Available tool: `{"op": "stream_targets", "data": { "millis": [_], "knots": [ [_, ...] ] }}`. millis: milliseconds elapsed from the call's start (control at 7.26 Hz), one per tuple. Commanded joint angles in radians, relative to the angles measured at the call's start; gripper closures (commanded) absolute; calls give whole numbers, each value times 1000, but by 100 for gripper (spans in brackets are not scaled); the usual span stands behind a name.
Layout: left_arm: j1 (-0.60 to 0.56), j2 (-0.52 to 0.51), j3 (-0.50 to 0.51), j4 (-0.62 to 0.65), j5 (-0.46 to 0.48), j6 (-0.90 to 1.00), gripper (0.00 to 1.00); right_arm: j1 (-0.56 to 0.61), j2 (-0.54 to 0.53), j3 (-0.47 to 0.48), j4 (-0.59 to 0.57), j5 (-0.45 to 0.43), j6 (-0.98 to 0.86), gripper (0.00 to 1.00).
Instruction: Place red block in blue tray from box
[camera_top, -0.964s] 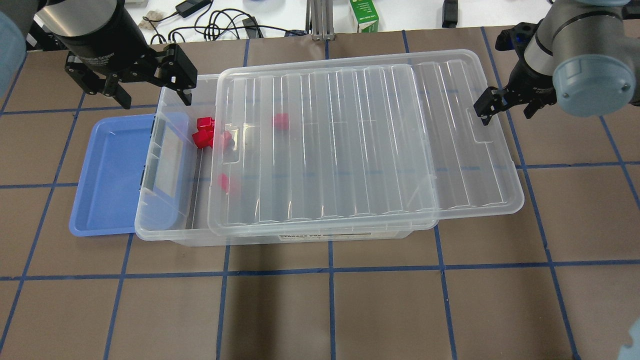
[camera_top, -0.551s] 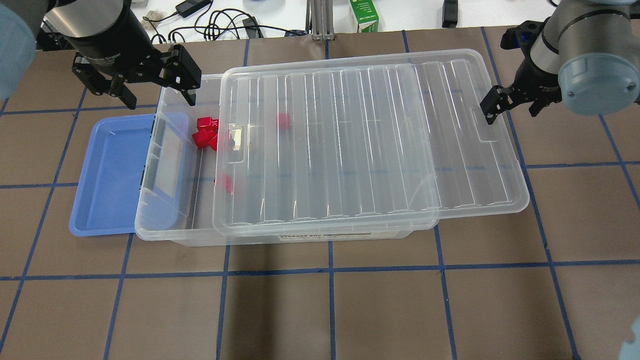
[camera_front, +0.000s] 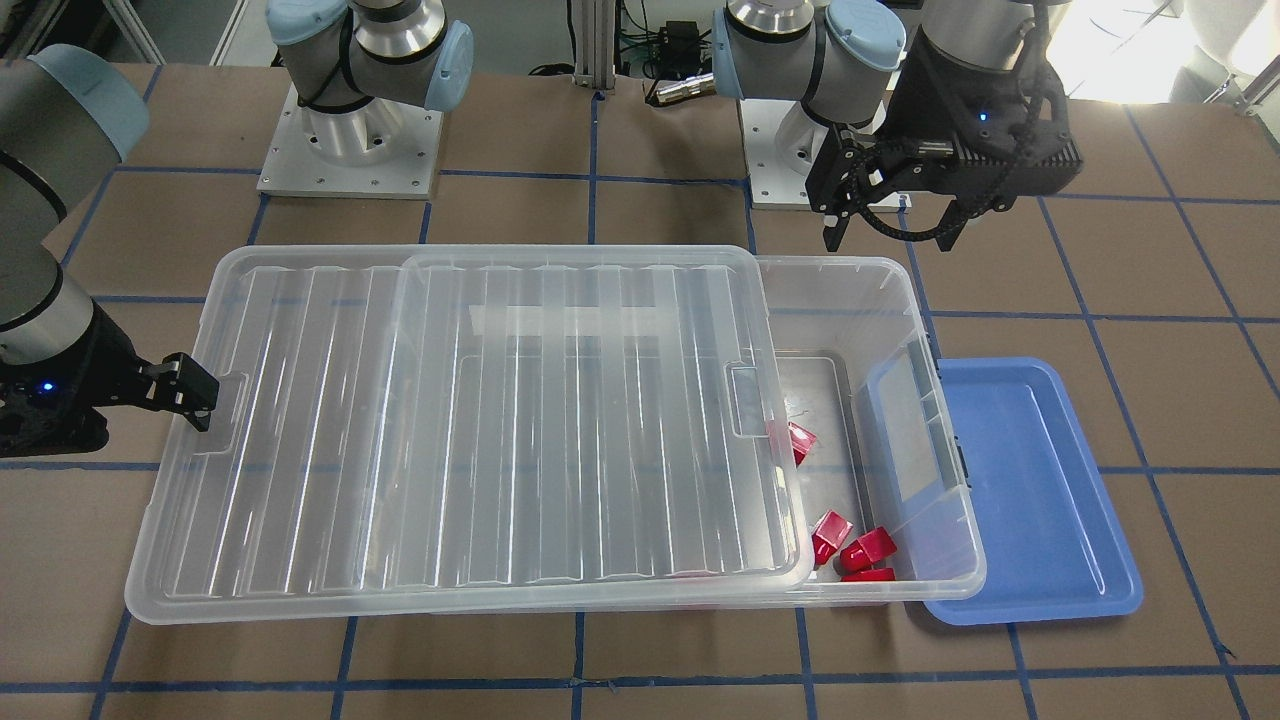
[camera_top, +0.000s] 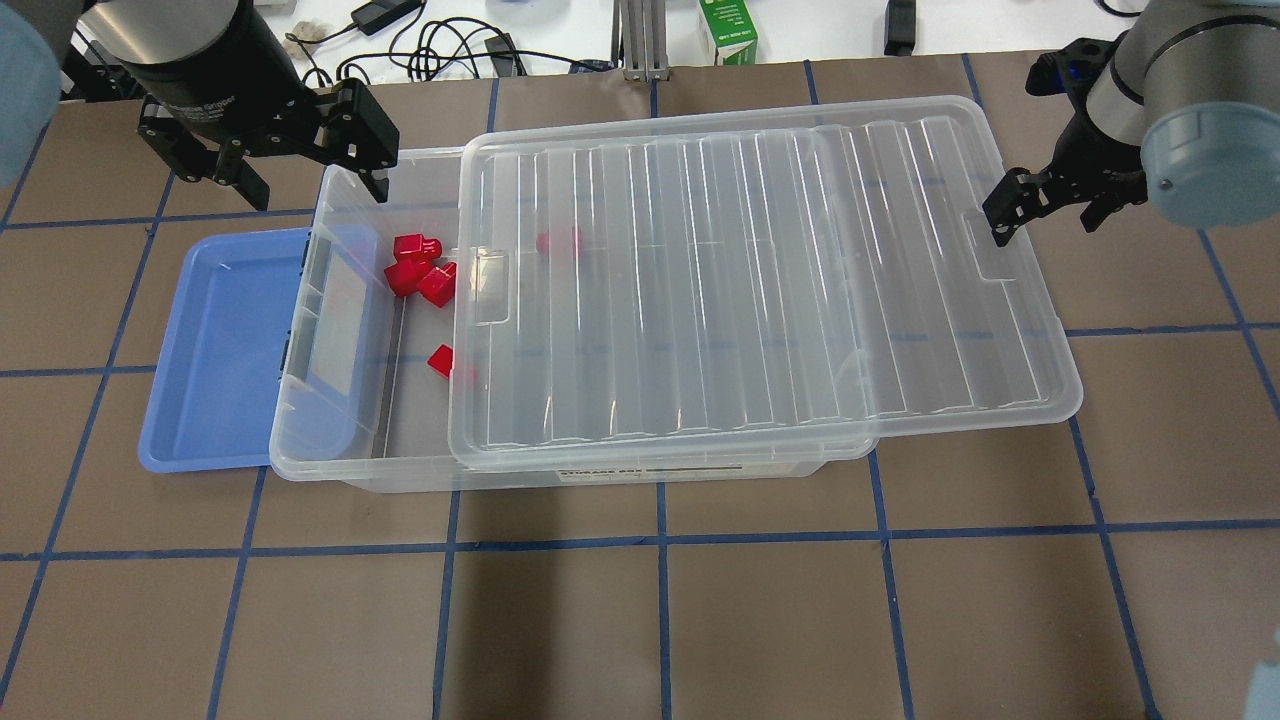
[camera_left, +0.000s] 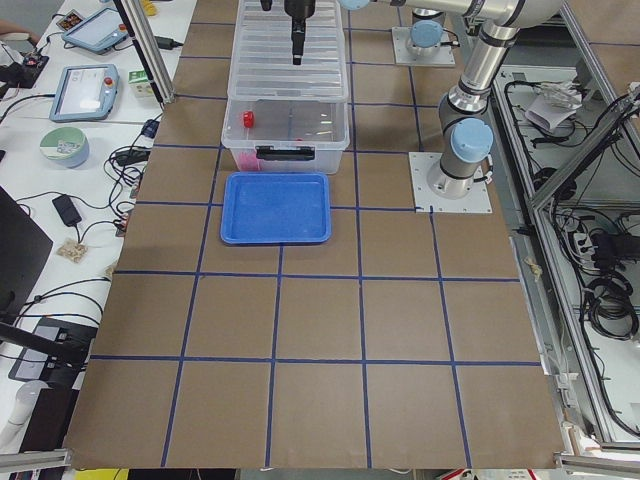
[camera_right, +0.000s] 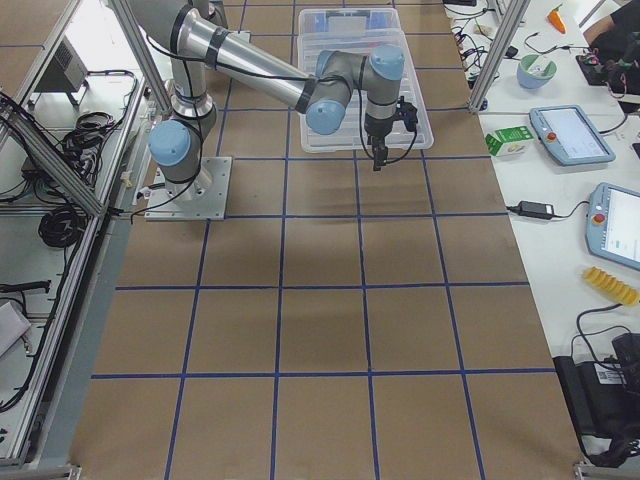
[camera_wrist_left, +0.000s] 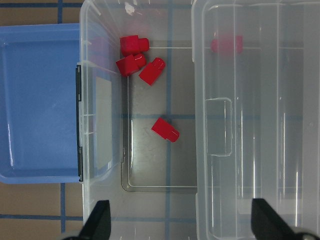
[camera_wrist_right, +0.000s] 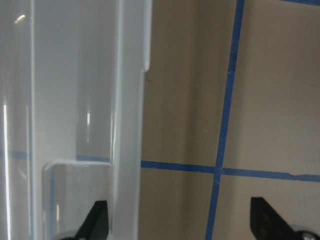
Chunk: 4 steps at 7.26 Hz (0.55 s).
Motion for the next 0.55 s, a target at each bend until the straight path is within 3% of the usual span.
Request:
{"op": "stream_targets", "data": {
  "millis": [0,413],
  "knots": [
    [-1,1,0,0,0,1,0,-4,-2,-5,0,-13,-1,0],
    [1,2,0,2,0,1,0,-8,0,-3,-1,-35,-1,0]
  ]
}}
